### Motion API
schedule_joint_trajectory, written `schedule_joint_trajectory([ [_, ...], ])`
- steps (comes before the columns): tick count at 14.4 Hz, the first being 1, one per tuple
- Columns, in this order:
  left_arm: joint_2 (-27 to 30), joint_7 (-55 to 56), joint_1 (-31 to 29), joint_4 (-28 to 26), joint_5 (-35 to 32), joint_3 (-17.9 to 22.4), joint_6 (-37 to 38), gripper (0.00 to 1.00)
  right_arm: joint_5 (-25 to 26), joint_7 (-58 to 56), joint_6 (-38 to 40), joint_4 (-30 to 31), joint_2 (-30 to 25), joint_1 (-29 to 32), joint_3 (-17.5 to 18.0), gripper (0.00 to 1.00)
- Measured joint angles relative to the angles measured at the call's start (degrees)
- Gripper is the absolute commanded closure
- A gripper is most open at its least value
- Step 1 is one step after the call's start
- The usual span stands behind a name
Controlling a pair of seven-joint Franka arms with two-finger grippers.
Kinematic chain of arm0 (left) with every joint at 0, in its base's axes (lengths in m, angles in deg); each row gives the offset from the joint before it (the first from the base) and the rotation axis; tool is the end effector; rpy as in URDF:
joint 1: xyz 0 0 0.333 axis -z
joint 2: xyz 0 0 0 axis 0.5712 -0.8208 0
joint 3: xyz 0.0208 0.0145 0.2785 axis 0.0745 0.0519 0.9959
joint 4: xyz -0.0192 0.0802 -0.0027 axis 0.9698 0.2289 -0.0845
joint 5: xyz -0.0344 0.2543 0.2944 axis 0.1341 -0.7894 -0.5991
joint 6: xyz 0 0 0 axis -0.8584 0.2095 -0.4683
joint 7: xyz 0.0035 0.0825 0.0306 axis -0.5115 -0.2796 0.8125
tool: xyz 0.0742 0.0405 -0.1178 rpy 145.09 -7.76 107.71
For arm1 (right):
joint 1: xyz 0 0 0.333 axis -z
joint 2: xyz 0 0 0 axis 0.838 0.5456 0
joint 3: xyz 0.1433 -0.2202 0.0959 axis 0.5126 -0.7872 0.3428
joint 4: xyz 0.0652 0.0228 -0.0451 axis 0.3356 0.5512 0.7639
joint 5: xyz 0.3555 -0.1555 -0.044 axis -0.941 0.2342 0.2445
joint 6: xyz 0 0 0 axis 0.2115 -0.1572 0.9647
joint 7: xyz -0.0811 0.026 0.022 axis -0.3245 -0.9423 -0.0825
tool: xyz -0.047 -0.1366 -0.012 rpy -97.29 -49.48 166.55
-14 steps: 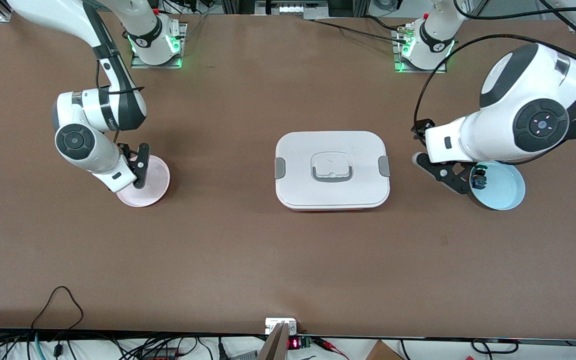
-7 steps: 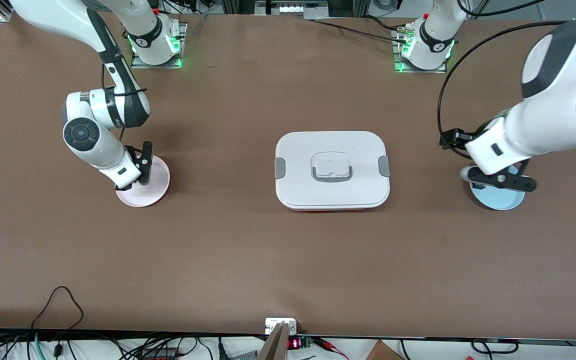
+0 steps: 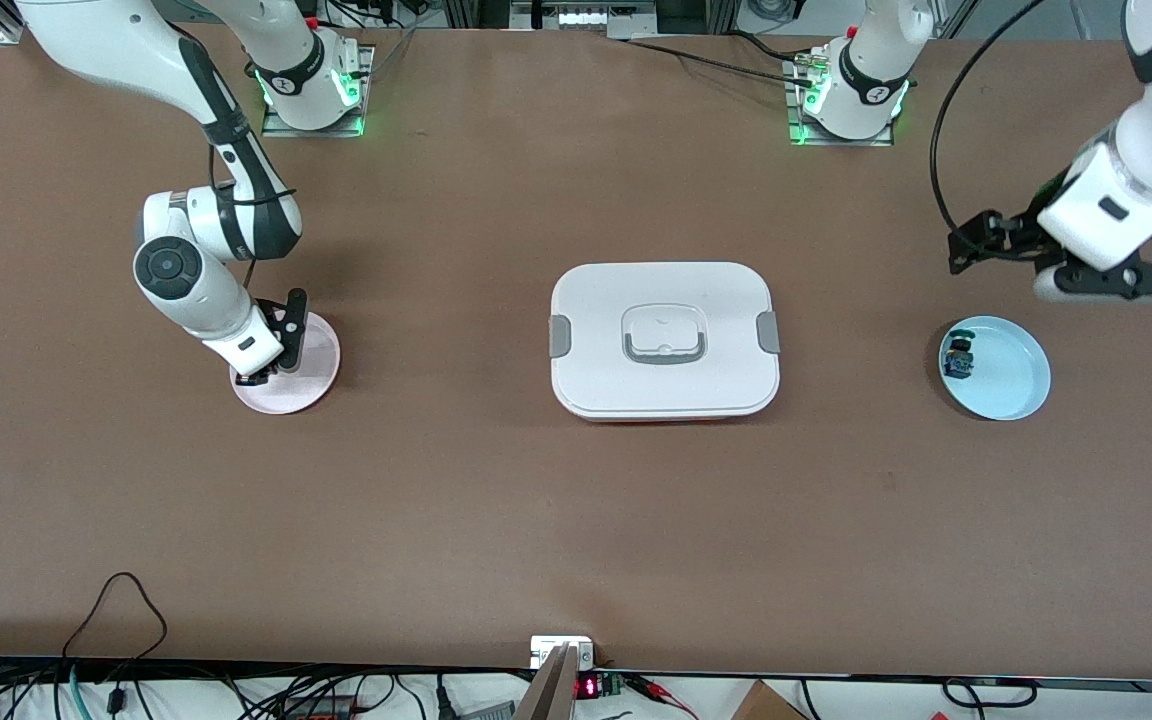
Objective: Transfer orange switch to right arm and place
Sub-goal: 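Lower the switch onto the pink plate and open the right gripper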
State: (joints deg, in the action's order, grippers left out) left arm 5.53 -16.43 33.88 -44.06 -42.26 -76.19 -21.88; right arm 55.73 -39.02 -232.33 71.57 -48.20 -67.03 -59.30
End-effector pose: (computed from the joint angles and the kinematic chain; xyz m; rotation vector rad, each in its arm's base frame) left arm 0.5461 -0.0634 0.5142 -3.1278 0.0001 0.0675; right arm 0.5366 0.0441 0.1374 2.1516 2.1397 -0.1619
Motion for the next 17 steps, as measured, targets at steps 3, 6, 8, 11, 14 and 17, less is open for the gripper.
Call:
schedule_joint_trajectory([
  [3,2.02,0.31,0.18,-0.75,-0.34,0.94,-0.89,0.00,0.00,0.00,-0.33,0.56,0.95,0.00,0.11,1.00],
  [6,2.36,0.81,0.13,-0.60,-0.44,1.84,-1.12,0.00,0.00,0.01,-0.38,1.13,1.20,0.01,0.13,0.00],
  [8,2.26,1.26,-0.05,-0.68,-0.44,2.04,-0.99,0.00,0.00,0.03,-0.04,1.13,1.09,0.01,0.13,0.00],
  [11,2.22,1.28,-0.06,-0.62,-0.45,1.90,-0.96,0.00,-0.01,0.04,1.82,0.02,-0.40,0.00,0.57,0.00],
  [14,2.22,1.28,-0.06,-0.58,-0.45,1.85,-0.96,0.00,-0.03,0.21,5.50,-3.11,-3.59,-0.01,1.27,0.00],
  [17,2.19,1.28,-0.06,-0.57,-0.46,1.85,-0.96,0.00,-2.34,0.93,13.65,-9.15,-6.38,-0.01,1.86,0.00],
])
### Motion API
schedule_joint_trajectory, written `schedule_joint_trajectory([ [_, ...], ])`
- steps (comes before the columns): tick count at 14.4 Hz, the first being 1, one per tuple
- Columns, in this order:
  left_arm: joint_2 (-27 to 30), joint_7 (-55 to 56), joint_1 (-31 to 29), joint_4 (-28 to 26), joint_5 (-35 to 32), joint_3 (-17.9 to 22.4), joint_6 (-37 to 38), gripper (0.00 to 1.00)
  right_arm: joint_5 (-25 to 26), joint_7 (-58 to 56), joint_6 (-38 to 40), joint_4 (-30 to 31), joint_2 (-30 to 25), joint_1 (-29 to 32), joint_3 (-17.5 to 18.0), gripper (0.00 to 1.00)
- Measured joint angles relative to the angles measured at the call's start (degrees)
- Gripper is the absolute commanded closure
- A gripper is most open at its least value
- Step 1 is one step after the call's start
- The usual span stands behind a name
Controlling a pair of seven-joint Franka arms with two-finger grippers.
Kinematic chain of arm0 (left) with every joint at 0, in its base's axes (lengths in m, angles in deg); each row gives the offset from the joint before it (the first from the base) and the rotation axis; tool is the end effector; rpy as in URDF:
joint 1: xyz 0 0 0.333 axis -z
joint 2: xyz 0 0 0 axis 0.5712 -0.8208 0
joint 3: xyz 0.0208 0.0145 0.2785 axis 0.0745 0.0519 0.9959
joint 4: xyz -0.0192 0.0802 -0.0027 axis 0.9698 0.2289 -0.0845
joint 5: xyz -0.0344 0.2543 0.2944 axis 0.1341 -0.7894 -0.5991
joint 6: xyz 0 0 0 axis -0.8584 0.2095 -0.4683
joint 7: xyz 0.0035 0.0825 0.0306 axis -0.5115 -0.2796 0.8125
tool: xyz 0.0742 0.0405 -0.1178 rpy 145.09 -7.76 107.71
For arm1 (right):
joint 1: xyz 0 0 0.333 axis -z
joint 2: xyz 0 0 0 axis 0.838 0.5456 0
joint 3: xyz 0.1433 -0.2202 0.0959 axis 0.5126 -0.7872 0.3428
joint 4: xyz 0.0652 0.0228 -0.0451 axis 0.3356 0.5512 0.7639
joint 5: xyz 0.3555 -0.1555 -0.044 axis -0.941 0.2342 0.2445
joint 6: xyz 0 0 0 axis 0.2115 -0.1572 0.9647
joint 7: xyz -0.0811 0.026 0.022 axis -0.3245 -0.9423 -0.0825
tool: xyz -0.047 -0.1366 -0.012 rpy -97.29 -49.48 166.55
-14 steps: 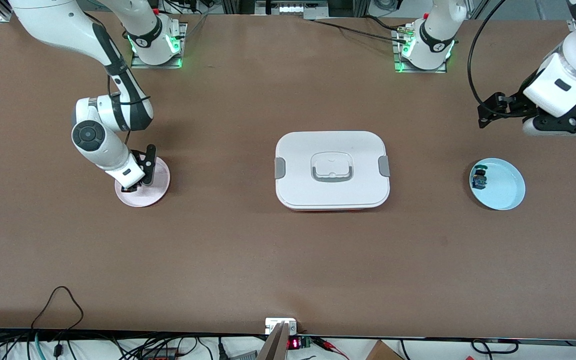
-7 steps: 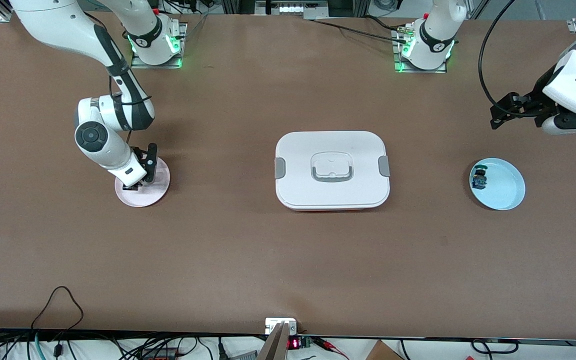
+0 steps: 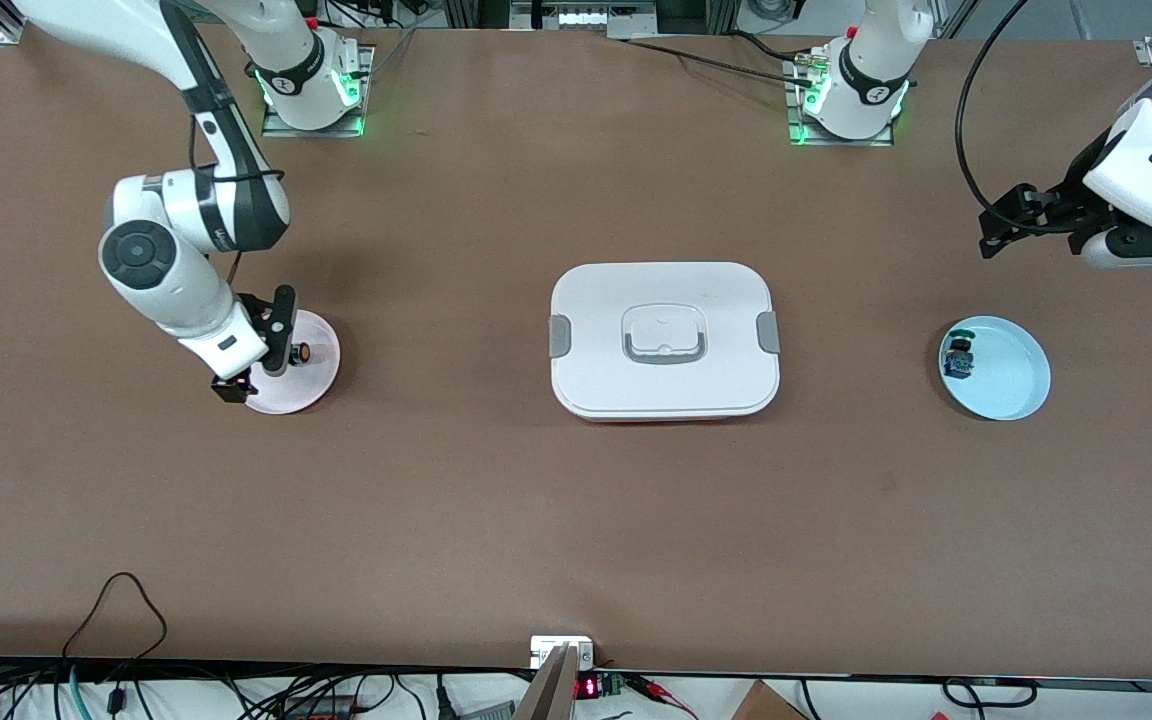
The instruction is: Transfer orange switch to right arm and place
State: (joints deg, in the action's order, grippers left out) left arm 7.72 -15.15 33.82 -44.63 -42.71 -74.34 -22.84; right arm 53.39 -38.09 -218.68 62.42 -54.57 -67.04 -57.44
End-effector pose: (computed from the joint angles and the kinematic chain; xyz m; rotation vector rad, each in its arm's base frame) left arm 0.5423 -0.0443 0.5318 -3.1211 -0.0863 -0.0041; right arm 0.5777 0.0634 0.2421 2.1948 2.0781 -0.1088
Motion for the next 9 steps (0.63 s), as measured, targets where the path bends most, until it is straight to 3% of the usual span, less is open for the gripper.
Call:
schedule_joint_trajectory([
  [3,-0.18,0.00,0.00,0.00,0.00,0.00,0.00,0.00,-6.68,0.05,7.38,-6.81,-1.71,0.00,0.05,0.00],
  [9,-0.24,0.00,0.02,0.00,0.00,-0.08,0.00,0.00,-16.08,1.77,7.21,-13.05,-2.99,0.04,0.05,0.00],
])
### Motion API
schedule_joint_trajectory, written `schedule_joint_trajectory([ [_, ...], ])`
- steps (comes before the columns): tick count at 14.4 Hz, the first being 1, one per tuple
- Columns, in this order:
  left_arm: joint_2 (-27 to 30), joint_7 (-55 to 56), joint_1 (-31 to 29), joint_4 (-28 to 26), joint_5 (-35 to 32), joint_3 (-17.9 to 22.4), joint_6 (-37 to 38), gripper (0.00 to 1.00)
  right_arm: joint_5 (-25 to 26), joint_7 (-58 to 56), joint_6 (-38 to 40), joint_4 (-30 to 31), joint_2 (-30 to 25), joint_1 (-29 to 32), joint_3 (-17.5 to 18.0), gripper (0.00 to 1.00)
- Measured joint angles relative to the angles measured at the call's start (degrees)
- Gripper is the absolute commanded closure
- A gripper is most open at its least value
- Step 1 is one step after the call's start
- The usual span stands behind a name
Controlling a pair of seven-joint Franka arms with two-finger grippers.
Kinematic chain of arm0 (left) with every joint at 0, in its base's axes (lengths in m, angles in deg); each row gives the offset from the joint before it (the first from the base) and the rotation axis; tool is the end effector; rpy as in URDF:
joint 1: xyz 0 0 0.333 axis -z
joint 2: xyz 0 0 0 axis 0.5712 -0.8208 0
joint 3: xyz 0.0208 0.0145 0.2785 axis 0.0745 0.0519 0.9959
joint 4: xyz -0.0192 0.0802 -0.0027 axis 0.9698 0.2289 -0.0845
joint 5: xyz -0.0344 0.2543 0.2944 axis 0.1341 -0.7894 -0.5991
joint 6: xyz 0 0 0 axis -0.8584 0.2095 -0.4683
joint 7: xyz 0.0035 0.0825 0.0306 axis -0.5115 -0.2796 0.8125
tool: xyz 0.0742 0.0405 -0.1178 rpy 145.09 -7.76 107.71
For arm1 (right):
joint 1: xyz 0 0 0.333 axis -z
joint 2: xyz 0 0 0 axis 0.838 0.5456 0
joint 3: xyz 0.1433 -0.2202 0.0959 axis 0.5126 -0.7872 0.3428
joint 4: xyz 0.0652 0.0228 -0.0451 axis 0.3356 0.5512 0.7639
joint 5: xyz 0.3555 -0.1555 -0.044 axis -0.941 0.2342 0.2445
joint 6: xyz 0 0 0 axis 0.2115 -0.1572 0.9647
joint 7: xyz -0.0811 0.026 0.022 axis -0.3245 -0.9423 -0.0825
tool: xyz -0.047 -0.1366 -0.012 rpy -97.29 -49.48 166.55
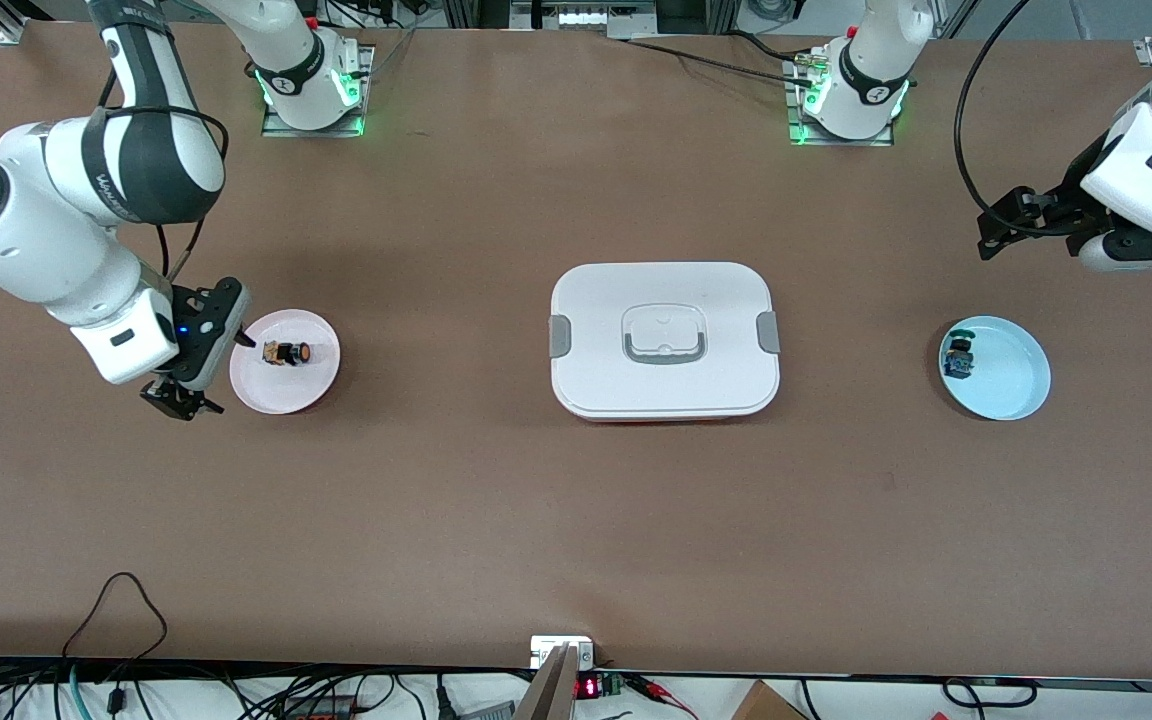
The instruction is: Transfer orange switch to right arm and place
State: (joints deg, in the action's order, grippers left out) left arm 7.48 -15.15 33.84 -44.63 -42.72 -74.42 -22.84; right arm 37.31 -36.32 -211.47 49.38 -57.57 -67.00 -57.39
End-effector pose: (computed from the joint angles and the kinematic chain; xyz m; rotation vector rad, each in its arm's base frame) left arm 0.5430 -0.0452 0.5295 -3.1209 -0.0835 0.0023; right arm 0.6236 0.0863 0.3659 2.4680 1.9057 0.2822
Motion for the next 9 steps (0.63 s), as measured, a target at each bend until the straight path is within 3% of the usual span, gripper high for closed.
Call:
schedule_joint_trajectory([
  [2,0.00,0.00,0.02,0.00,0.00,-0.07,0.00,0.00,-1.82,7.38,1.56,-0.97,-0.01,0.10,-0.05,0.00],
  [9,0.00,0.00,0.02,0.00,0.00,-0.07,0.00,0.00,-2.11,48.83,13.04,-1.50,-0.09,0.93,-1.27,0.00],
])
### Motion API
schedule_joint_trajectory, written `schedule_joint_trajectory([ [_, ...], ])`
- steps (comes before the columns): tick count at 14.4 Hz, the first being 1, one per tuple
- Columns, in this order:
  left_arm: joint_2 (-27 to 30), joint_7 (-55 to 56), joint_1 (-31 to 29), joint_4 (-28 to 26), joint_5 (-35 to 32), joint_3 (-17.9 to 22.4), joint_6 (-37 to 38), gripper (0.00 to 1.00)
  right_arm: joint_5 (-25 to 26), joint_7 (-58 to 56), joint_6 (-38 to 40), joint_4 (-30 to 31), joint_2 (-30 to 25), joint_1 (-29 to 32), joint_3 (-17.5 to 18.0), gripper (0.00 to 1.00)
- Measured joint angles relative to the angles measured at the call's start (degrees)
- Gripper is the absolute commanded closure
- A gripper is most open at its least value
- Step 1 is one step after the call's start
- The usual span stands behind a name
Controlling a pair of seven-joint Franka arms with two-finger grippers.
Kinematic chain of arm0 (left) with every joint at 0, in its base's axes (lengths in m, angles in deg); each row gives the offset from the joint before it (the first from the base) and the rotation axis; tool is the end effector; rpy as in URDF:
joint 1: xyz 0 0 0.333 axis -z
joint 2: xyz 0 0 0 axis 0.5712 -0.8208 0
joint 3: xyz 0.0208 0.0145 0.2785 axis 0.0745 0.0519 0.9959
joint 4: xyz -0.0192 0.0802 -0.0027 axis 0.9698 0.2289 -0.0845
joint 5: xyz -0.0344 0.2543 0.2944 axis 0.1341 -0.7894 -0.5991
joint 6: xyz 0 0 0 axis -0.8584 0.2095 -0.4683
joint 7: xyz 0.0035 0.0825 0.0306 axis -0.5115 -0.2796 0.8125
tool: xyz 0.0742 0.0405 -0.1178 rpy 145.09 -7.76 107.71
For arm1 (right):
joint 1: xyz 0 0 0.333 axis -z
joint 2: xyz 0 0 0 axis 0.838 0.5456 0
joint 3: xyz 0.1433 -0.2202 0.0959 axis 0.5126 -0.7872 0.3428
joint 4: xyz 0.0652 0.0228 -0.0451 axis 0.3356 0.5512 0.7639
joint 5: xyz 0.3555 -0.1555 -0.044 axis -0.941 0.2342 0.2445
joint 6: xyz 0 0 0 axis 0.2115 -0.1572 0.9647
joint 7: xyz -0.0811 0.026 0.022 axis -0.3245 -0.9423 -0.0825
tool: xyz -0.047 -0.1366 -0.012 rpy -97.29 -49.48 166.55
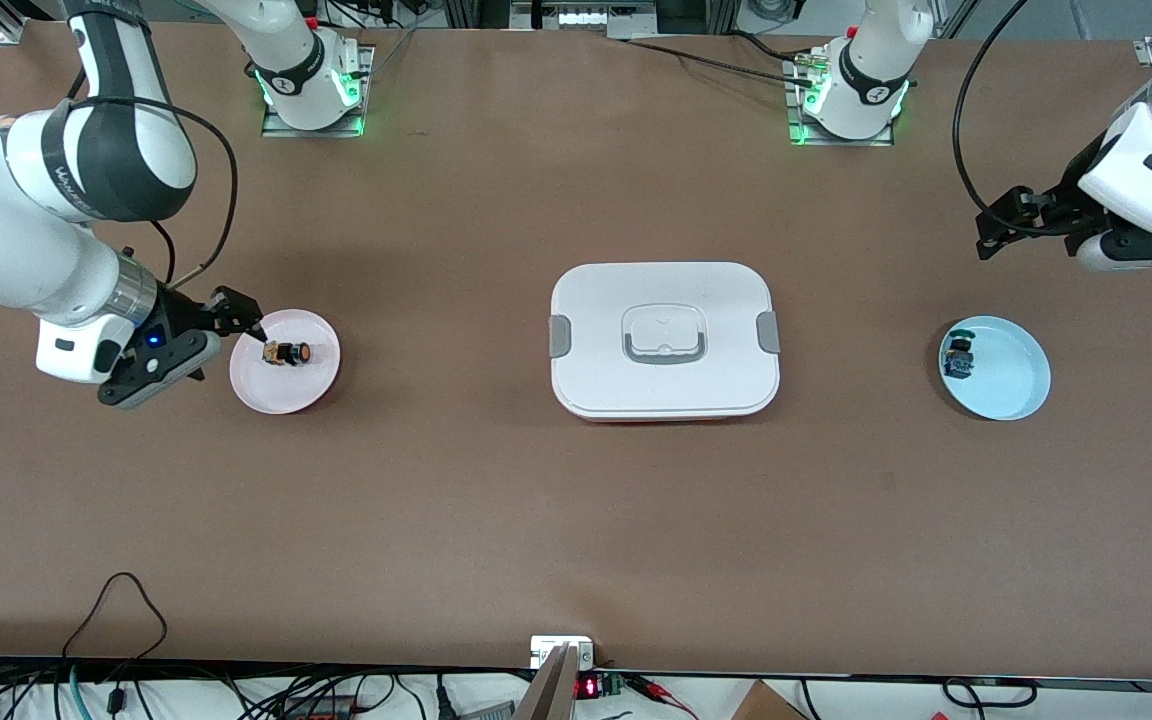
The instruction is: Transfer orange switch to right arm and place
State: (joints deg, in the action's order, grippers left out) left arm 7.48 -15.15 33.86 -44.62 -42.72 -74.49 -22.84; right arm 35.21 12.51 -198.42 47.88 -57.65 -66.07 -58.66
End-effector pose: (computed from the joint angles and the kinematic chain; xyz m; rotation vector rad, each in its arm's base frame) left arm 0.5430 -0.0460 0.5296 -3.1209 -0.0810 0.0021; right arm 0.6002 0.0678 0.3580 -2.9472 -0.6318 0.0326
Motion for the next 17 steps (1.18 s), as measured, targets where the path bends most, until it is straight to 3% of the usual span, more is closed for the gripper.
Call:
schedule_joint_trajectory([
  [4,0.00,0.00,0.00,0.00,0.00,0.00,0.00,0.00,0.47,20.63,12.02,-2.70,-0.14,0.13,-0.68,0.00],
  [6,0.00,0.00,0.00,0.00,0.00,0.00,0.00,0.00,3.64,25.66,17.92,-5.74,-0.36,-0.01,-0.67,0.00],
  [9,0.00,0.00,-0.01,0.00,0.00,0.02,0.00,0.00,7.83,27.03,21.63,-9.88,-1.18,0.01,-0.79,0.00],
  [17,0.00,0.00,-0.03,0.00,0.00,0.05,0.00,0.00,9.59,24.53,27.89,-19.64,-1.56,4.71,-2.10,0.00],
])
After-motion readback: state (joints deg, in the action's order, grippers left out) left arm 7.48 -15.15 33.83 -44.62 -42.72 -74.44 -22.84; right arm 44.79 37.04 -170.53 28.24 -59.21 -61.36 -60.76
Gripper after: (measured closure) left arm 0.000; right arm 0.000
